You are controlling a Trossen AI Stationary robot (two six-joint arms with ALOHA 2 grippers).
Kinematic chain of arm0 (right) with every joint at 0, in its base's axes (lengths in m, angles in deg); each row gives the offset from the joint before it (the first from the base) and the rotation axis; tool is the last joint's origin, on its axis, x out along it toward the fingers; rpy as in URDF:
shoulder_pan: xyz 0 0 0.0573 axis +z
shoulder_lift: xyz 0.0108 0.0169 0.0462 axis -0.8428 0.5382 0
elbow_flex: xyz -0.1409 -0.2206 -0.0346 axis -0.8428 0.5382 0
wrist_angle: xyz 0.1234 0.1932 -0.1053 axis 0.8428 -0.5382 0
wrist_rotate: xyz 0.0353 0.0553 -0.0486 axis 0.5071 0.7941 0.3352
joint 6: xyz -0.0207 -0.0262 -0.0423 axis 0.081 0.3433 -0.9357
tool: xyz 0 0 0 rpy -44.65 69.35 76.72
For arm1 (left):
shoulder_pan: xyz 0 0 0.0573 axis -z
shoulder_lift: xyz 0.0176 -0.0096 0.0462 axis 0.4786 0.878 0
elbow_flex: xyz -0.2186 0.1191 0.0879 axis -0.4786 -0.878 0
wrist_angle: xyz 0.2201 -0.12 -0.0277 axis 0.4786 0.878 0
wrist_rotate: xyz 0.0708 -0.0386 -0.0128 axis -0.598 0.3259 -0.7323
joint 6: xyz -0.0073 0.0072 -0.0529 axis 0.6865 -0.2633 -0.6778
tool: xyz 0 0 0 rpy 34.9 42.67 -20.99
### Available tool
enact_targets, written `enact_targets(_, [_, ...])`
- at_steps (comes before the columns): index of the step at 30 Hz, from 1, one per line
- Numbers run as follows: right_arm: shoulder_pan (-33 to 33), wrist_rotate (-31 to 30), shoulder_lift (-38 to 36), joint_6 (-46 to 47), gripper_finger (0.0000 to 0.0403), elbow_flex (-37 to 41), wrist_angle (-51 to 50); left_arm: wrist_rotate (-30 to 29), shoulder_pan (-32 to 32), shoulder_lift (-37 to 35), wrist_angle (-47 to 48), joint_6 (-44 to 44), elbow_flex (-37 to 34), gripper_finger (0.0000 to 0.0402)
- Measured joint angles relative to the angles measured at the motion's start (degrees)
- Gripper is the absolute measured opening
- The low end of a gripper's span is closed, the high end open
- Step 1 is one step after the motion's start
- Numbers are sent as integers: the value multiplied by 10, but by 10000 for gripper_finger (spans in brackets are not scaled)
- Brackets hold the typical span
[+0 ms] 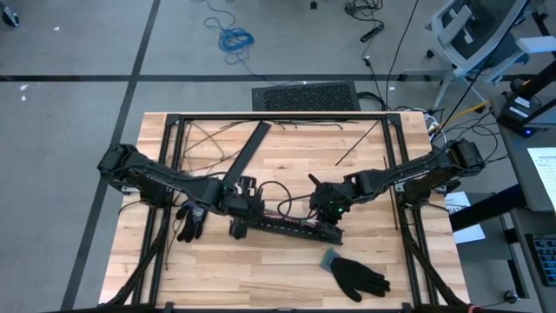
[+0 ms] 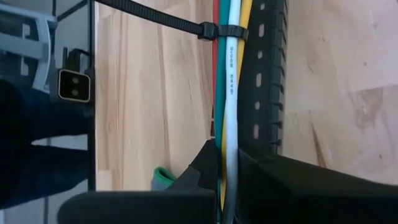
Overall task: Ziptie cables
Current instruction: Put the ziptied cable wires into the cable duct
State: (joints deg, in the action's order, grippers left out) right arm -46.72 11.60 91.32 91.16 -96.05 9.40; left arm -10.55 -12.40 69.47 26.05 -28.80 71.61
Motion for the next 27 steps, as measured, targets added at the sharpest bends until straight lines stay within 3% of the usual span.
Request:
enact_targets(10, [8, -4, 16, -27, 0, 0, -12, 7, 8, 0, -17, -36, -1, 15])
enact_targets(27, [10, 5, 123, -54, 1, -2, 43, 36, 10, 1, -16, -37, -2, 15])
